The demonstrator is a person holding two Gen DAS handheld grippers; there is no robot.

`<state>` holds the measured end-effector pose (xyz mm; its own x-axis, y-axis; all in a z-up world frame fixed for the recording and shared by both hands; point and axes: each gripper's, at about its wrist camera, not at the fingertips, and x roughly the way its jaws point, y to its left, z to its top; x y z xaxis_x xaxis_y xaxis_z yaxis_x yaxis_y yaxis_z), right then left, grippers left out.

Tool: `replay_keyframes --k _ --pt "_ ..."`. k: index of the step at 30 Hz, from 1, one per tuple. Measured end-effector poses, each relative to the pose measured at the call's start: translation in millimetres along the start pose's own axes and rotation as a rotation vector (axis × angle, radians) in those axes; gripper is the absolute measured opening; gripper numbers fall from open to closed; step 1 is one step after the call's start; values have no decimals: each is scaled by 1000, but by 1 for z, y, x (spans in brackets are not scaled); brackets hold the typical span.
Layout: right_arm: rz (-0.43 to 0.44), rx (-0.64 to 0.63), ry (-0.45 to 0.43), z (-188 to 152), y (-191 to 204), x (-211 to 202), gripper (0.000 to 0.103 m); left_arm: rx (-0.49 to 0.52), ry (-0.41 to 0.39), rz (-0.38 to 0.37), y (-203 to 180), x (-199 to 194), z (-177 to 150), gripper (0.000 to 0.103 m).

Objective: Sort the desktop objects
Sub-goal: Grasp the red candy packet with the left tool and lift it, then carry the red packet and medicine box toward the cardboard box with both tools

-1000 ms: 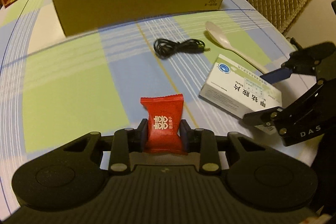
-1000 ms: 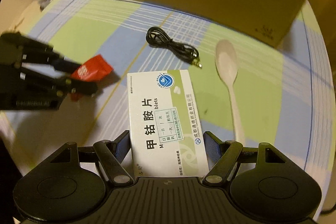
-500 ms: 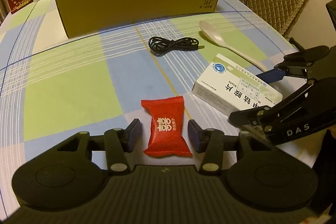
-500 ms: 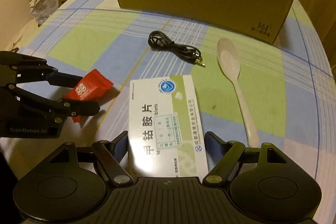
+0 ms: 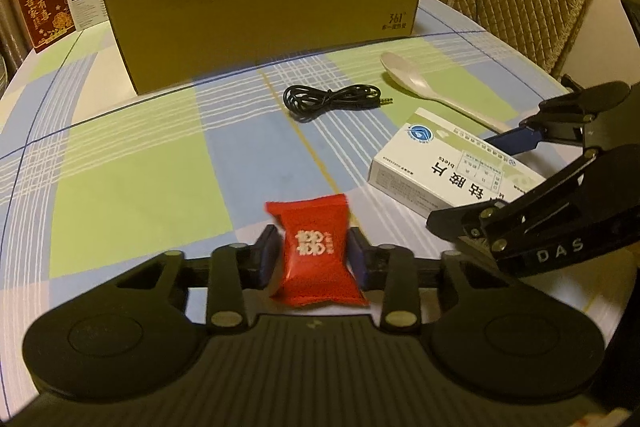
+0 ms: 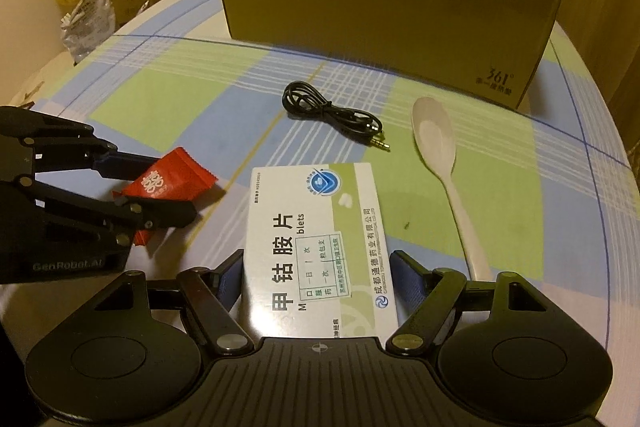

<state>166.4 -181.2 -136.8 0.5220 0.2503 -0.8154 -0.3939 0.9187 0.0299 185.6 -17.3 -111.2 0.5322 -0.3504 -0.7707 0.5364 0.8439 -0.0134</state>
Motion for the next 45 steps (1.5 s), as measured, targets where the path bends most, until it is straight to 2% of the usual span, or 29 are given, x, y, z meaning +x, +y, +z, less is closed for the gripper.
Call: replay_keyframes --k 1,12,16,25,45 --pt "-4 -5 -8 0 1 0 69 -1 -2 4 0 0 0 27" --pt "-41 66 -60 -2 -8 -10 68 -7 -23 27 -2 -7 -1 23" --pt "-52 105 -84 -2 -12 -18 68 -41 -39 19 3 -11 1 22" --pt "-65 173 -102 -5 -15 -34 68 -37 -48 10 -5 -17 8 22" --pt "-91 268 -190 -3 -26 -100 68 -115 -86 -10 -34 -65 28 22"
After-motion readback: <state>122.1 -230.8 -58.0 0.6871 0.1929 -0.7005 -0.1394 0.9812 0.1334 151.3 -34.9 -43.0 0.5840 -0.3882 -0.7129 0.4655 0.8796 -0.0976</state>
